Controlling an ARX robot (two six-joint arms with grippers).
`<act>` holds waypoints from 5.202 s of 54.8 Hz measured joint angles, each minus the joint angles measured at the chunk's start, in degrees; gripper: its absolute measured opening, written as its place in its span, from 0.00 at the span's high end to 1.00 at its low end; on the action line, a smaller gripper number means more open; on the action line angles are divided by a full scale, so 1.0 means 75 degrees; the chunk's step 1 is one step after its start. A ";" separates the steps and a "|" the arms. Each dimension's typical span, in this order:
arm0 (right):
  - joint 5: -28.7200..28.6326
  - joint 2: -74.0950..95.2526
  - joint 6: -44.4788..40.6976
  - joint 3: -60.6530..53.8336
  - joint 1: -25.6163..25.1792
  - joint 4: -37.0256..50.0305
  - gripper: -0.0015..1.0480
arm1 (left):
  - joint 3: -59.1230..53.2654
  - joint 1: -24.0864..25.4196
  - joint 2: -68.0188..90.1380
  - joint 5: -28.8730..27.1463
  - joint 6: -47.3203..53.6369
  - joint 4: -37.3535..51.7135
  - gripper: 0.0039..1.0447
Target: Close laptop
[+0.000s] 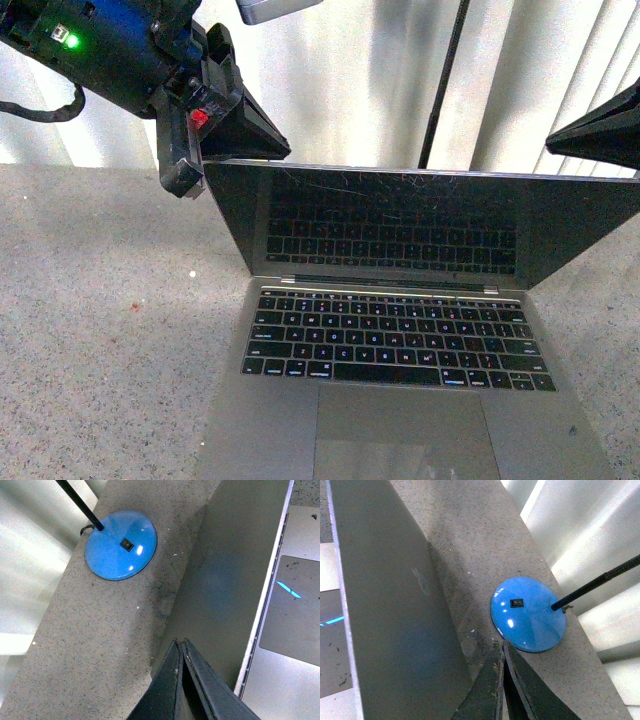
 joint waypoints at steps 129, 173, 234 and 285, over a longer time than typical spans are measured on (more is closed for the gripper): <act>-0.0157 -0.0326 0.0947 -0.2754 0.0291 0.1909 0.97 | -0.2532 -0.0376 -0.0501 0.0006 0.0076 0.1699 0.97; -0.0198 0.0189 0.1274 -0.3206 0.0504 0.2763 0.97 | -0.3139 -0.0635 0.0044 -0.0117 0.0067 0.2390 0.97; -0.0105 0.1443 0.1687 -0.3669 0.0828 0.3821 0.97 | -0.3573 -0.0997 0.0801 -0.0117 -0.0122 0.2669 0.97; 0.0073 0.0280 0.2704 -0.3896 0.0615 0.5254 0.97 | -0.3077 -0.0740 -0.0291 -0.0286 -0.0970 0.3360 0.97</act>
